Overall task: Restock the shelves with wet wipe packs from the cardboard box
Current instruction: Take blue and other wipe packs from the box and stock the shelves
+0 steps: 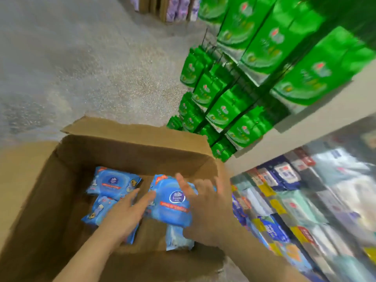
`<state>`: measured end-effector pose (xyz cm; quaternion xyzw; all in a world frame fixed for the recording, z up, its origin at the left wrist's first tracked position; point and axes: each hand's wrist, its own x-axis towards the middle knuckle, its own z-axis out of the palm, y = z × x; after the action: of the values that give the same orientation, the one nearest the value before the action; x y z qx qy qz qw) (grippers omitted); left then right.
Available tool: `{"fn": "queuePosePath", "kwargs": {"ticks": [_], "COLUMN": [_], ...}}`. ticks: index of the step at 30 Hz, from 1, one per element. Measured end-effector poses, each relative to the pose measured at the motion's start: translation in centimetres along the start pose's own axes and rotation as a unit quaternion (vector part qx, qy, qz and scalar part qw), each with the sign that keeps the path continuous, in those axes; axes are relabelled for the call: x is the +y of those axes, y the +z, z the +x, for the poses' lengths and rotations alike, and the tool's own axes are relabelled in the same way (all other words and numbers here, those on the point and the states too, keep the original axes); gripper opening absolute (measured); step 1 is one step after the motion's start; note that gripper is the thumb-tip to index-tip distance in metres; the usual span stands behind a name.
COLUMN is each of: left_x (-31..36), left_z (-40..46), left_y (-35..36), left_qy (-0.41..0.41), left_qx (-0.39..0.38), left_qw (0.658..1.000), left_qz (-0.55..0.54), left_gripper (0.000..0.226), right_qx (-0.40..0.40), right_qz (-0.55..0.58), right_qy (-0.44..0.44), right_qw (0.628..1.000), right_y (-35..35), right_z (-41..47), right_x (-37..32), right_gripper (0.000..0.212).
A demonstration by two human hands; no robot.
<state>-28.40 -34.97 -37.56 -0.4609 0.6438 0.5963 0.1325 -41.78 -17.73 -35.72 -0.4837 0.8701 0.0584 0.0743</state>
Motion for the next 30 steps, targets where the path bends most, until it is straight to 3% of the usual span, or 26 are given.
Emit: {"fn": "queuePosePath", "kwargs": {"ticks": [1, 4, 6, 8, 10, 12, 16, 20, 22, 24, 26, 27, 30], "left_x": [1.2, 5.3, 7.3, 9.1, 10.7, 12.1, 14.7, 16.6, 17.5, 18.3, 19.1, 19.5, 20.6], "left_z": [-0.4, -2.7, -4.5, -6.5, -8.0, -9.3, -12.6, -16.1, -17.7, -19.2, -20.3, -20.7, -21.4], "left_y": [0.5, 2.4, 4.1, 5.8, 7.9, 10.5, 17.1, 24.3, 27.3, 29.9, 31.9, 32.7, 34.6], "left_qy": [-0.007, 0.009, 0.036, 0.057, 0.093, 0.131, 0.167, 0.212, 0.223, 0.229, 0.24, 0.244, 0.248], "left_qx": [-0.017, -0.115, -0.181, -0.24, -0.275, -0.291, -0.296, -0.282, -0.285, -0.293, -0.3, -0.302, -0.31], "left_qw": [0.999, 0.985, 0.972, 0.955, 0.945, 0.938, 0.929, 0.924, 0.918, 0.912, 0.907, 0.905, 0.902], "left_qz": [-0.045, -0.127, -0.145, -0.168, -0.154, -0.137, -0.149, -0.15, -0.164, -0.171, -0.175, -0.176, -0.168], "left_gripper": [0.079, 0.032, 0.025, 0.035, 0.068, 0.086, 0.087, 0.082, 0.065, 0.057, 0.057, 0.058, 0.081], "right_qx": [0.016, 0.059, 0.074, 0.083, 0.101, 0.126, 0.177, 0.219, 0.265, 0.267, 0.317, 0.332, 0.338], "right_qz": [-0.003, 0.001, 0.02, 0.032, 0.038, 0.041, 0.045, 0.071, 0.167, 0.381, 0.509, 0.53, 0.559], "right_qy": [-0.003, 0.004, 0.016, 0.029, 0.036, 0.038, 0.059, 0.16, 0.215, 0.256, 0.294, 0.32, 0.347], "right_qw": [1.0, 0.998, 0.997, 0.996, 0.993, 0.991, 0.981, 0.96, 0.925, 0.847, 0.744, 0.711, 0.673], "right_y": [-2.2, -7.2, -9.8, -11.7, -12.9, -13.8, -14.0, -12.8, -12.5, -12.9, -13.3, -13.4, -14.0], "right_z": [-1.1, -4.4, -6.8, -9.3, -12.1, -14.9, -21.3, -28.0, -31.3, -34.0, -35.6, -36.1, -37.3], "right_x": [0.6, 3.4, 5.3, 7.3, 9.3, 11.3, 16.1, 20.9, 22.8, 24.3, 26.0, 27.0, 28.8], "right_gripper": [0.124, 0.121, 0.115, 0.111, 0.112, 0.111, 0.108, 0.12, 0.128, 0.131, 0.117, 0.109, 0.076]}}
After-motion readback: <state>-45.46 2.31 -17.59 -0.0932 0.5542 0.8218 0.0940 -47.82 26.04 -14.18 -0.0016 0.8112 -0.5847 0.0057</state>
